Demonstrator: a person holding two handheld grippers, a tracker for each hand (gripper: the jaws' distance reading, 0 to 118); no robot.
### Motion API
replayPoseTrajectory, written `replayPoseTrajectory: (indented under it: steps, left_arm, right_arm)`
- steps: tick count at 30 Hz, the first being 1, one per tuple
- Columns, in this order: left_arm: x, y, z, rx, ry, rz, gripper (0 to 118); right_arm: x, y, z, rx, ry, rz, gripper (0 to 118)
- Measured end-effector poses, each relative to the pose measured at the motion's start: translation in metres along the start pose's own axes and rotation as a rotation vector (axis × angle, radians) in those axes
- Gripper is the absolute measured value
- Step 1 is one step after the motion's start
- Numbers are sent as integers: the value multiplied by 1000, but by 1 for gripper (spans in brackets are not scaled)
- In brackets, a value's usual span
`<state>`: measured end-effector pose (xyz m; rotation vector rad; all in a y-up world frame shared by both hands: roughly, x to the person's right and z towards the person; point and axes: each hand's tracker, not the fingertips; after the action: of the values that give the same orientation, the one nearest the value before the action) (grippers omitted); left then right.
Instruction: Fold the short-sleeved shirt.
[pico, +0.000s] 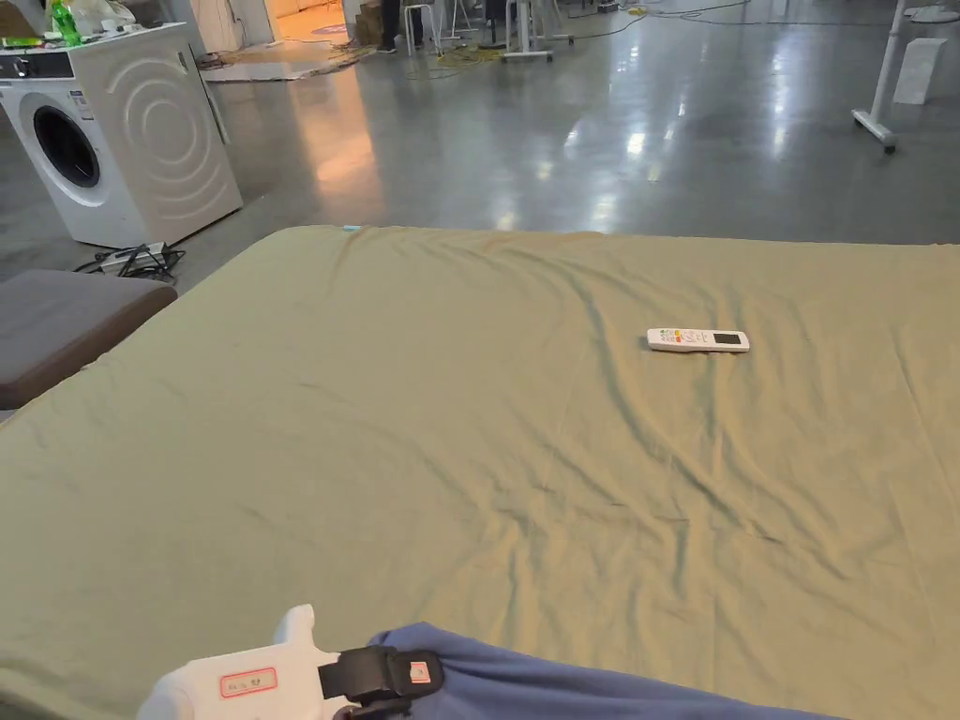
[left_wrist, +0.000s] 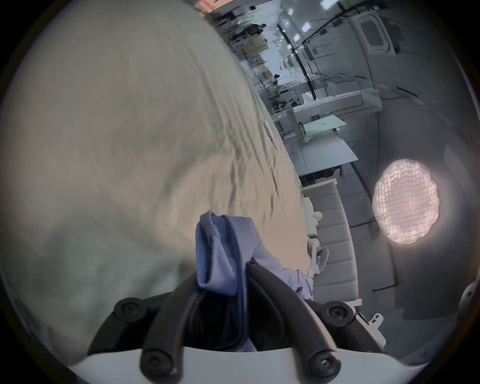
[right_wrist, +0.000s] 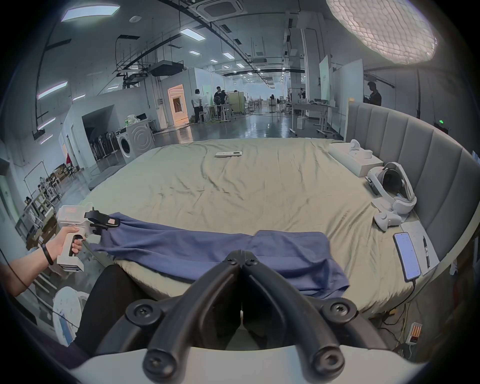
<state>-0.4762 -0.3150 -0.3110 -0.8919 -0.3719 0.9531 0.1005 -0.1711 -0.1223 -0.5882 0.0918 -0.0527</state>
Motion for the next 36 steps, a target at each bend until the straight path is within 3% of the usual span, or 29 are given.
replayPoseTrajectory:
  steps: [5,10,13,19,22,23,24,26,29,31,34,36]
  left_arm:
    - [16,26,42,74,123,-3,9]
    - [29,35,20,60,115,-35,9]
    - [89,-4,-24,34,64,-16,9]
    - [157,-66,-129,-128,37,-106,9]
    - [179,-87,-181,-193,89,-218,9]
    - [182,-92,-195,-210,105,-253,14]
    - [186,-99,-210,-232,115,-277,27]
    - [189,-108,-231,-278,145,-312,68]
    - [198,-114,-241,-323,128,-324,70]
    - [214,-109,-227,-319,9,-332,70]
    - [233,-89,-183,-164,-89,-401,69]
    - [232,-80,-155,-61,-56,-408,58]
  right_arm:
    - [7,-8,-2,4,22,-34,0]
    - [12,-18,-4,-10,29,-60,0]
    - [18,-22,2,-8,32,-78,0]
    - [37,-34,19,11,-9,-119,0]
    - [49,-42,28,15,-51,-157,0]
    - [52,-45,32,12,-69,-162,0]
    - [56,-49,35,9,-86,-169,0]
    - [63,-57,40,0,-104,-190,0]
    - [73,-66,45,-16,-124,-214,0]
    - [79,-72,47,-23,-137,-221,0]
    - [83,-73,46,-22,-140,-230,0]
    - [82,-73,46,-18,-137,-226,0]
